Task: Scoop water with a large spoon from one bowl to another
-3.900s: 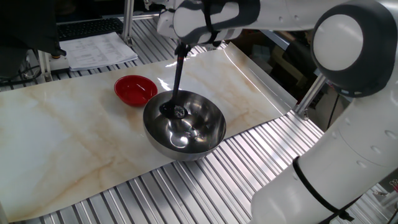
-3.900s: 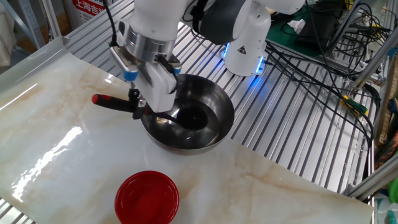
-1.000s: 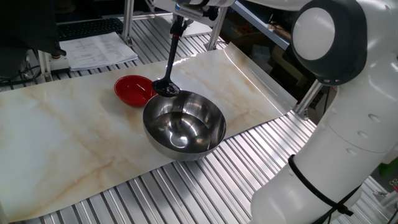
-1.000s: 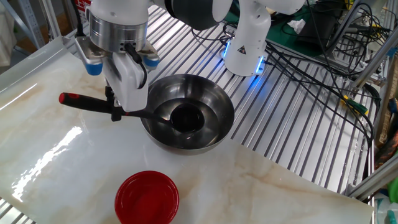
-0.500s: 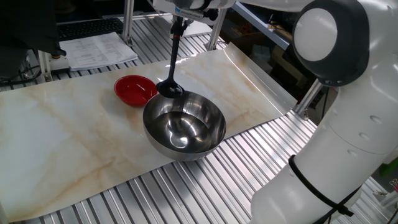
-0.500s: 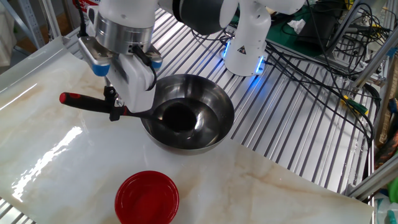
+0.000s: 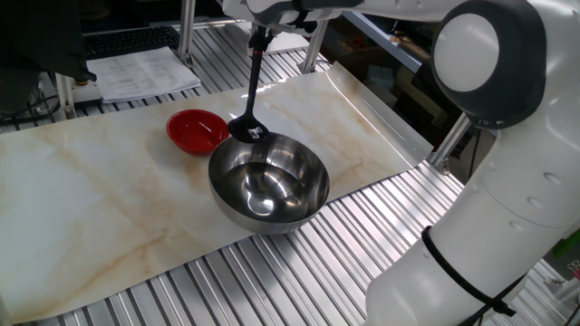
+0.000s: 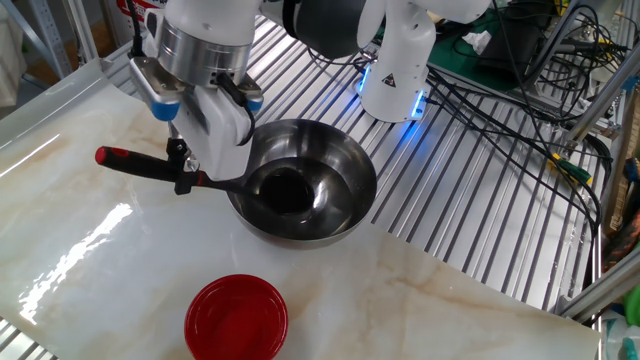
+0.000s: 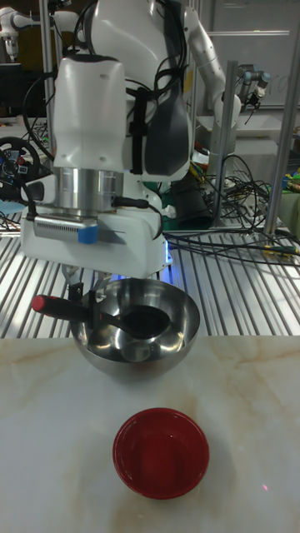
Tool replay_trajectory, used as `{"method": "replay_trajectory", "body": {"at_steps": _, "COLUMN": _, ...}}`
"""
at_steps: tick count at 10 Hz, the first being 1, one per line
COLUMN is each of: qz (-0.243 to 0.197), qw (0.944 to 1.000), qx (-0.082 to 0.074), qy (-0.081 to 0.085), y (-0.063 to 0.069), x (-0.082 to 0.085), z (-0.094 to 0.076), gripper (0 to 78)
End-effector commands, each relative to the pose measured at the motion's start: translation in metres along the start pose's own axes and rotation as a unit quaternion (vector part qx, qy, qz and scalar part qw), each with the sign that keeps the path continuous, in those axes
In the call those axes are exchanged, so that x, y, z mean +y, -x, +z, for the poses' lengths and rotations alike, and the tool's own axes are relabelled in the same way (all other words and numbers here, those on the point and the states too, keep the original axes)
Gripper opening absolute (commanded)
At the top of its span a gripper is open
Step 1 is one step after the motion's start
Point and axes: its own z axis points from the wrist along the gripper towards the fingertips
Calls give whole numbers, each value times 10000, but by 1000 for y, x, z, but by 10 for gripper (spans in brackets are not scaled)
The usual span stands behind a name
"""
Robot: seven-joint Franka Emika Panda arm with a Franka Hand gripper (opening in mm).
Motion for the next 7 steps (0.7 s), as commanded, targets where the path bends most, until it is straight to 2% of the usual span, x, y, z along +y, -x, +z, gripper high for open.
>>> {"method": "replay_trajectory", "body": {"at_steps": 1, "qz": -54, "qw": 10000, "qx": -64, "qy": -20, "y": 1, "x": 0, "z": -2, "gripper": 12}}
{"method": "replay_trajectory", "body": {"at_steps": 7, "qz": -191, "qw": 9998, "qx": 36, "qy": -37, "y": 1, "x": 0, "z": -2, "gripper": 12}}
